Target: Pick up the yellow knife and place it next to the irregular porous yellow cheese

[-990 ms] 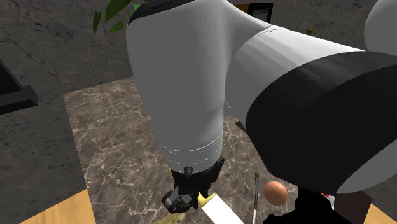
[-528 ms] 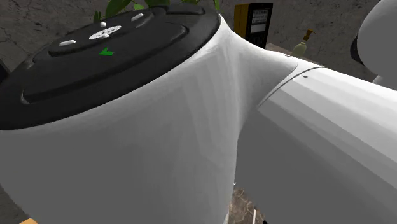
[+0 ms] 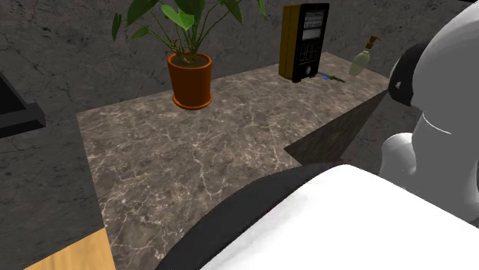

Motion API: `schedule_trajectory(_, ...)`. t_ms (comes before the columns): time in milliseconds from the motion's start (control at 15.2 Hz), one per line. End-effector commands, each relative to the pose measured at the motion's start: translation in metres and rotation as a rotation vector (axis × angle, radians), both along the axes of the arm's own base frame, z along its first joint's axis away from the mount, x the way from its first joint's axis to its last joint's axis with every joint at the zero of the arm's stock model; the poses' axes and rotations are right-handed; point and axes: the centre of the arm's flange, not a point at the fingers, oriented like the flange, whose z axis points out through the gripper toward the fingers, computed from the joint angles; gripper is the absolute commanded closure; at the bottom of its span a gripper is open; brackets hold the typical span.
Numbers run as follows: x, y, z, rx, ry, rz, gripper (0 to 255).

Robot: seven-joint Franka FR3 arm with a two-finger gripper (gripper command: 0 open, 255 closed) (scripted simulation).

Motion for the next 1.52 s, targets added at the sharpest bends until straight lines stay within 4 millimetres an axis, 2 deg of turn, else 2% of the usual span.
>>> schedule_trajectory(0,-0.020,0.021,-0.002,-0.001,-0.001,-0.004,255)
schedule_trajectory(66,-0.027,0.027,-0.002,-0.001,-0.001,-0.004,255)
schedule_trajectory(1452,-0.027,0.027,-0.113,-0.001,-0.001,-0.004,255)
